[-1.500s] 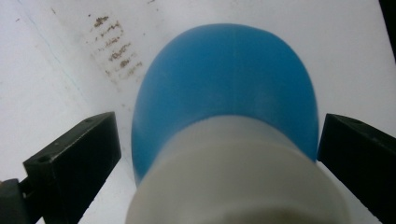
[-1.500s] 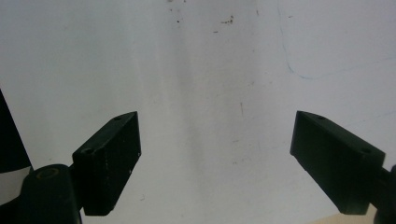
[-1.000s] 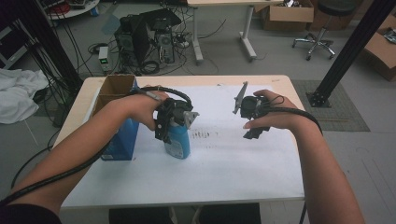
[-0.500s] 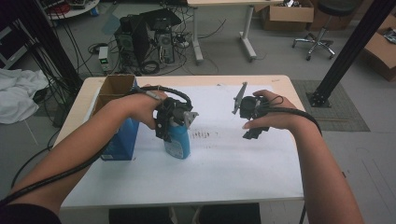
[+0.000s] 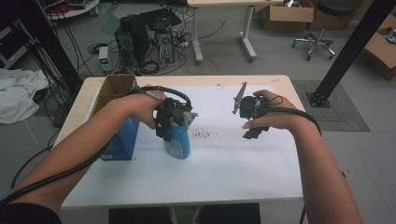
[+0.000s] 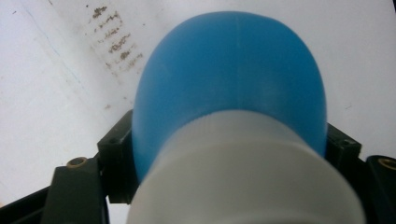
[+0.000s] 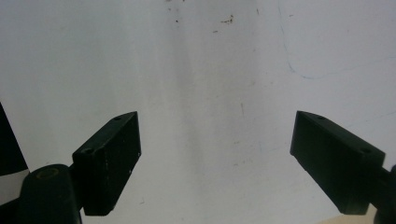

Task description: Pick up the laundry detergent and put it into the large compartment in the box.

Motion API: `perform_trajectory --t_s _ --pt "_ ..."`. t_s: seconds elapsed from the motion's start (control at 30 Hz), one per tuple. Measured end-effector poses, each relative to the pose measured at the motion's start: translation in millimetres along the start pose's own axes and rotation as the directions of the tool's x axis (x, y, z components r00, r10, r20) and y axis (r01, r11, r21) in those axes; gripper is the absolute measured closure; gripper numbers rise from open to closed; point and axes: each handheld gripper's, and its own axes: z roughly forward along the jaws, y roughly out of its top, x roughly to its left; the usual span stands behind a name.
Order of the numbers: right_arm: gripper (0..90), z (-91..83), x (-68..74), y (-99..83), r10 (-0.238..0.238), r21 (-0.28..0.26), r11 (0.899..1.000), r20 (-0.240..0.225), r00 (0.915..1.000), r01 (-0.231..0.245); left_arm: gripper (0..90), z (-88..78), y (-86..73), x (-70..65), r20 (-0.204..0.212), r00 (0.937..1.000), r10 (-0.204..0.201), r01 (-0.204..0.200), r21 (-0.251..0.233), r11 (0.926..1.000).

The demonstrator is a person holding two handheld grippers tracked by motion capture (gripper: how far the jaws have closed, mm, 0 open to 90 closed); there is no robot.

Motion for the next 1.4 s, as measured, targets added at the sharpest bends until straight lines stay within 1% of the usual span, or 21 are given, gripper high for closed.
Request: perform_trajectory --t_s 0.17,0.3,0.4,0.43,0.53,0.57,0.6,0.63,0.7,0.73,0.77,0.87,0.93,0.97,1.0,1.03,1.1,1.2,1.3,1.33,1.4 --pt "16.3 0.0 0.0 0.4 -0.001 0.003 1.000 0.002 1.0000 0.001 31.6 -0.7 0.2 0.0 0.005 1.0000 0.003 -0.003 0.008 1.0000" --pt "16.3 0.4 0.0 0.3 0.000 0.000 1.000 0.001 1.0000 0.000 33.0 -0.3 -0.4 0.0 0.001 1.0000 0.000 0.000 -0.004 1.0000" --pt "16.3 0.7 0.0 0.1 0.002 0.000 1.000 0.001 1.0000 -0.002 34.5 -0.4 -0.1 0.6 -0.007 0.9999 0.009 -0.009 -0.004 1.0000" --pt "16.3 0.7 0.0 0.0 0.001 0.001 1.000 0.000 1.0000 -0.001 35.7 -0.4 0.5 0.8 -0.009 0.9999 0.011 -0.011 0.006 0.9999" --pt "16.3 1.2 0.1 -0.7 0.005 -0.004 1.000 0.000 1.0000 -0.005 37.7 0.7 0.9 1.0 -0.006 1.0000 0.005 -0.005 0.004 1.0000" --pt "16.3 1.5 0.2 -1.3 0.007 0.000 1.000 -0.002 1.0000 -0.007 38.0 0.4 2.1 2.2 -0.005 0.9998 0.018 -0.018 0.015 0.9997" --pt "16.3 2.0 0.0 -1.9 0.002 -0.002 1.000 -0.002 1.0000 -0.002 38.2 0.4 2.6 2.4 0.002 0.9999 0.016 -0.016 0.023 0.9996" --pt "16.3 2.2 0.3 -2.2 0.008 0.001 1.000 -0.003 1.0000 -0.008 38.4 0.6 3.3 2.5 0.006 0.9999 0.010 -0.011 0.025 0.9996" --pt "16.3 3.2 0.3 -3.6 0.012 -0.002 1.000 -0.005 0.9999 -0.012 38.8 0.8 3.5 2.8 0.006 0.9999 0.014 -0.014 0.026 0.9996" --pt "16.3 2.9 0.1 -3.8 0.013 0.006 1.000 -0.005 0.9999 -0.013 39.0 0.5 4.3 3.7 0.003 0.9997 0.023 -0.023 0.035 0.9991" --pt "16.3 3.6 -0.1 -4.5 0.015 -0.001 1.000 -0.005 0.9999 -0.015 39.1 0.3 4.8 3.7 0.007 0.9997 0.022 -0.022 0.040 0.9990" --pt "16.3 3.6 -0.8 -4.5 0.015 0.004 1.000 -0.007 0.9999 -0.015 39.4 0.4 5.6 4.1 0.018 0.9998 0.003 -0.004 0.049 0.9988" --pt "16.3 4.5 -1.0 -3.9 0.013 -0.001 1.000 -0.006 0.9999 -0.013 39.5 0.7 5.7 4.9 0.019 0.9997 -0.016 0.015 0.043 0.9990" --pt "16.3 4.6 -1.0 -3.2 0.013 0.002 1.000 -0.008 0.9999 -0.013 39.5 0.7 5.7 4.9 0.019 0.9997 -0.016 0.015 0.043 0.9990" --pt "16.3 5.0 -1.1 -2.7 0.011 0.003 1.000 -0.010 0.9999 -0.011 39.6 0.7 5.5 4.8 0.027 0.9980 -0.058 0.057 0.039 0.9976" --pt "16.3 5.4 -1.1 -2.2 0.011 0.002 1.000 -0.010 0.9999 -0.011 39.6 0.7 5.5 4.8 0.027 0.9980 -0.058 0.057 0.039 0.9976" --pt "16.3 5.6 -1.3 -1.4 0.007 0.006 1.000 -0.012 0.9999 -0.007 39.7 0.4 6.5 5.2 0.033 0.9939 -0.105 0.104 0.037 0.9939" --pt "16.3 6.2 -1.3 -0.8 0.006 0.001 1.000 -0.013 0.9999 -0.006 39.8 0.2 7.2 4.9 0.026 0.9936 -0.110 0.109 0.037 0.9934" --pt "16.3 5.7 -1.1 -0.6 0.002 0.004 1.000 -0.012 0.9999 -0.002 39.8 -0.6 8.1 2.8 0.033 0.9902 -0.135 0.134 0.043 0.9900" --pt "16.3 5.6 -1.1 -0.7 0.001 0.005 1.000 -0.014 0.9999 -0.001 39.8 -2.9 8.6 2.3 0.029 0.9906 -0.133 0.132 0.055 0.9898" --pt "16.3 5.2 -1.1 -0.6 0.000 0.003 1.000 -0.013 0.9999 0.000 39.8 -7.5 8.7 1.2 0.032 0.9865 -0.161 0.159 0.066 0.9852"
